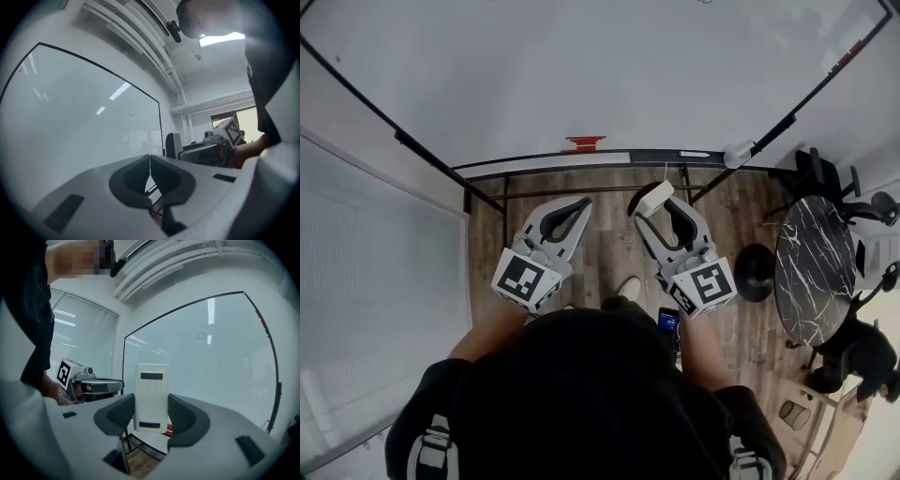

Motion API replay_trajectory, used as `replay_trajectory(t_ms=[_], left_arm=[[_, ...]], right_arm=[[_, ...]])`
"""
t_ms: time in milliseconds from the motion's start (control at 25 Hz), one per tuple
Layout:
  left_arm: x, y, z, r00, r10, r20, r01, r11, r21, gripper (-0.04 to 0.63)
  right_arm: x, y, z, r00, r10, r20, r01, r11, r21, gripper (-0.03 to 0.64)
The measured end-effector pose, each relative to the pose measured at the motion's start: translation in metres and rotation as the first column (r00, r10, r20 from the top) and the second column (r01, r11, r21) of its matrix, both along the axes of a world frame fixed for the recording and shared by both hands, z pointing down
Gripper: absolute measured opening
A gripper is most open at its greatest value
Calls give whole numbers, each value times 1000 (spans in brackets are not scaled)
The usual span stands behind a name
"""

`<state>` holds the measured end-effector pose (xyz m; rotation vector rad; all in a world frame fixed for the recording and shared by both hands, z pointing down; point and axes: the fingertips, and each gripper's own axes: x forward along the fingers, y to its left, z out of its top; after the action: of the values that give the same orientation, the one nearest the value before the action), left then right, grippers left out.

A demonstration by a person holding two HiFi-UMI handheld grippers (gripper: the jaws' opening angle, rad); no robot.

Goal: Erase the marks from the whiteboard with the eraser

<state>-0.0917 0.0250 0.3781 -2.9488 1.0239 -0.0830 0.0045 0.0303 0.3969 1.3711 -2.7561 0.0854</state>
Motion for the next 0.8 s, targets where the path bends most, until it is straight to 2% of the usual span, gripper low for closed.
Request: replay_trajectory(t_ms=[200,400,800], left_arm=[[45,-31,-3,999,-36,-9,36,999,-10,6],[73,-61,-10,995,-103,0,103,995,-16,6],[86,-123,-35,981,-195,13,194,981,16,6]], right_arm=[[44,-34,-1,999,-18,-28,18,1000,-15,221],[79,-67,-8,997,-25,-70,24,999,-22,221],[109,-138,-50,981,34,-192,-19,996,83,221]])
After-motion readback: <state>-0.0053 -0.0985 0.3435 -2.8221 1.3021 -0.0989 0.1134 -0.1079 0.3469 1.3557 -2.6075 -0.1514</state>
